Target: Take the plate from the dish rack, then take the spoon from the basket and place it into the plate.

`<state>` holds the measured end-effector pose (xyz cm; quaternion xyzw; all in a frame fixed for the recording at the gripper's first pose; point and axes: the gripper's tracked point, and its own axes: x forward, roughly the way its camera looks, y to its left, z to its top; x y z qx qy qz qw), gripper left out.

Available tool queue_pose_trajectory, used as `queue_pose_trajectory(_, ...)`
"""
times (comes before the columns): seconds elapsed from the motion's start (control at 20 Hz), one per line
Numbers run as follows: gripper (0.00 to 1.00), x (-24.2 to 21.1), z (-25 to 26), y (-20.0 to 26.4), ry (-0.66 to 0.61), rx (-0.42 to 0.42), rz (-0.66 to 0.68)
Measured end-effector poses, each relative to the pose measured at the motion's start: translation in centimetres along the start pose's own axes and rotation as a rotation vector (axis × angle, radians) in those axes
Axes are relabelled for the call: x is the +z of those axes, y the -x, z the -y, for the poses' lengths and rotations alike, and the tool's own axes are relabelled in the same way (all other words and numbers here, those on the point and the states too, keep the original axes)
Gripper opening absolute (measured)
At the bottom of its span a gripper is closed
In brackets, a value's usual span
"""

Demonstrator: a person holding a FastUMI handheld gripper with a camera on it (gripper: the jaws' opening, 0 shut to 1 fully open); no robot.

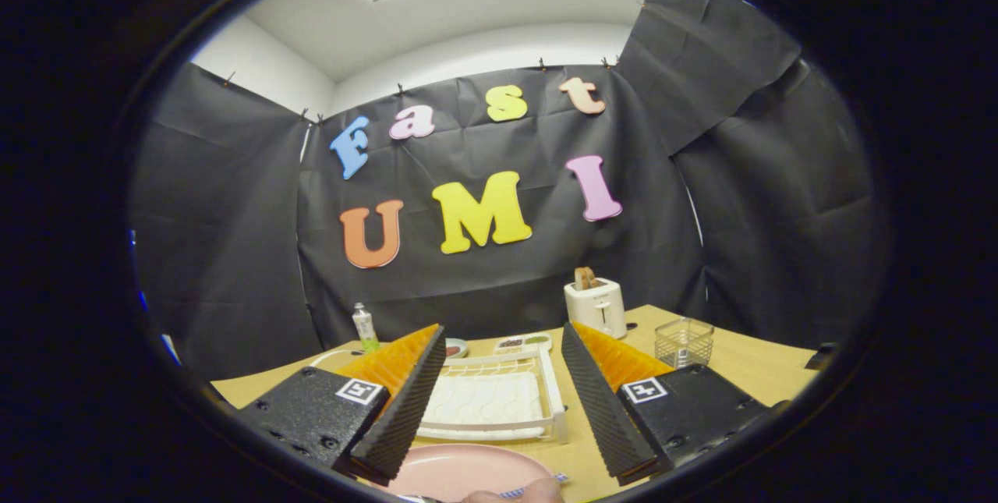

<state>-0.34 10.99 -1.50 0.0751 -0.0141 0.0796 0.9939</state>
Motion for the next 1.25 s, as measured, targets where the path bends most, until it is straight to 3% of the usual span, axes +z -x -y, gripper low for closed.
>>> queue_pose_trajectory(0.35, 0.97, 4.0, 3.1, 3.5, 0.138, -0.033, 0.057)
queue_pose_trajectory(0.85, 0.98, 5.6, 8.1, 6.8, 0.129, -0.123, 0.061)
queue_pose_trajectory(1.25, 0.98, 4.5, 7.6, 6.5, 0.133, -0.110, 0.035)
